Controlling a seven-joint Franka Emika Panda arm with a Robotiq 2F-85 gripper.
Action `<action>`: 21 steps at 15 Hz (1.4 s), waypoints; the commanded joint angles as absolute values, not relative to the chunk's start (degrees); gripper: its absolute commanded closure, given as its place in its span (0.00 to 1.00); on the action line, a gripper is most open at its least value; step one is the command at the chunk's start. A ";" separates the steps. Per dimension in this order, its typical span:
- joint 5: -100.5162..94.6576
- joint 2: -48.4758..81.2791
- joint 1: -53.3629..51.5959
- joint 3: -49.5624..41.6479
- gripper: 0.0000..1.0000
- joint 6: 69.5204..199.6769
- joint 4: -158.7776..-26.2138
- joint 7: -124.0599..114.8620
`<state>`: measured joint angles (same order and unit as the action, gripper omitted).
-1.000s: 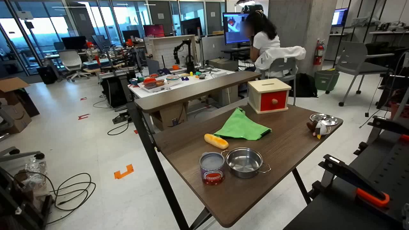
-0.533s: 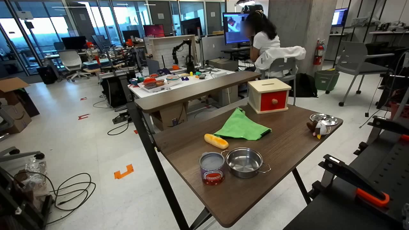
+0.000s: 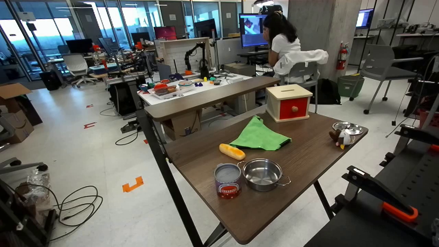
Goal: Move the green towel forwards.
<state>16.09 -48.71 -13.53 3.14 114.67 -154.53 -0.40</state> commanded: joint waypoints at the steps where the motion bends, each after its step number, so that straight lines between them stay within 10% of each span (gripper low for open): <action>1: 16.67 -48.71 -12.65 3.82 0.00 114.32 -154.35 0.14; 21: 7.77 -17.83 0.24 11.22 0.00 159.00 -156.08 -17.70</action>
